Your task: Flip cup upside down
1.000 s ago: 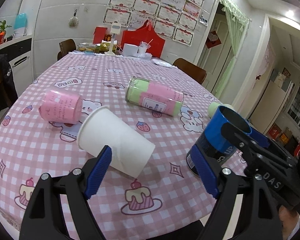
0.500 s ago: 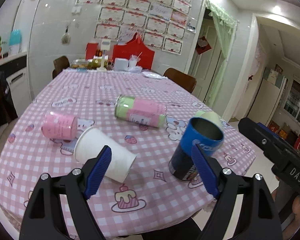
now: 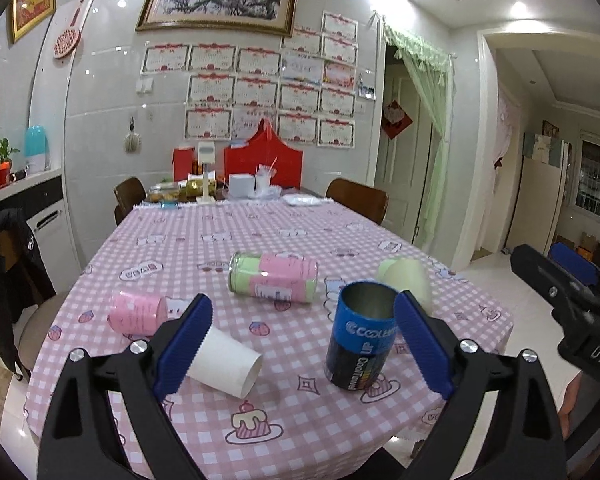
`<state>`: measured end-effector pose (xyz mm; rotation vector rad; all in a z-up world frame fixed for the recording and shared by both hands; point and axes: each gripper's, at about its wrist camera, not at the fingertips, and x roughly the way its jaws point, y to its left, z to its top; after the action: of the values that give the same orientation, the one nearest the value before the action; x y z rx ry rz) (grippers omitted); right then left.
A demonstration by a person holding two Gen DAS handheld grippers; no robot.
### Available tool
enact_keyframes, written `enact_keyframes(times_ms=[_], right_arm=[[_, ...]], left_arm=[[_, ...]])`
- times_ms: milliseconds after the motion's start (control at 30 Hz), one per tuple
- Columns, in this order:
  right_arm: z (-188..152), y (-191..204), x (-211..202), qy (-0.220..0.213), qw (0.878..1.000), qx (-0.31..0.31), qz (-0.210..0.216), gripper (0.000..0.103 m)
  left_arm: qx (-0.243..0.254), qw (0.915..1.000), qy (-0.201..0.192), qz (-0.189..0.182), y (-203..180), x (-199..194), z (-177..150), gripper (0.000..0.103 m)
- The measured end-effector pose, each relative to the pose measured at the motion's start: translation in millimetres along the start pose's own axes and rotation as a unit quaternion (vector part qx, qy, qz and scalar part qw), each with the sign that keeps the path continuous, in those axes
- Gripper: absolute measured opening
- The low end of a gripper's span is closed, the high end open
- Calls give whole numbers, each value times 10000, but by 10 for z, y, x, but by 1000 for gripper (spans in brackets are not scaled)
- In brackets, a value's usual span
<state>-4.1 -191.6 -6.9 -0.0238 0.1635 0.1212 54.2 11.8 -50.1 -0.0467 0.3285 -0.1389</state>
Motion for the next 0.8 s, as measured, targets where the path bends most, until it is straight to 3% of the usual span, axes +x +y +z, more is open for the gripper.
enact_keyframes(times_ms=[200,800], right_arm=[[-64,10,-25,-125,9998,-142,-69,95],[-138,64,-52,-202,9997,-156,-48,95]], left_arm=[[154,9985,-437,304,-71,-132,37,92],[369,9958,-798,255,-189,-235,-1,92]])
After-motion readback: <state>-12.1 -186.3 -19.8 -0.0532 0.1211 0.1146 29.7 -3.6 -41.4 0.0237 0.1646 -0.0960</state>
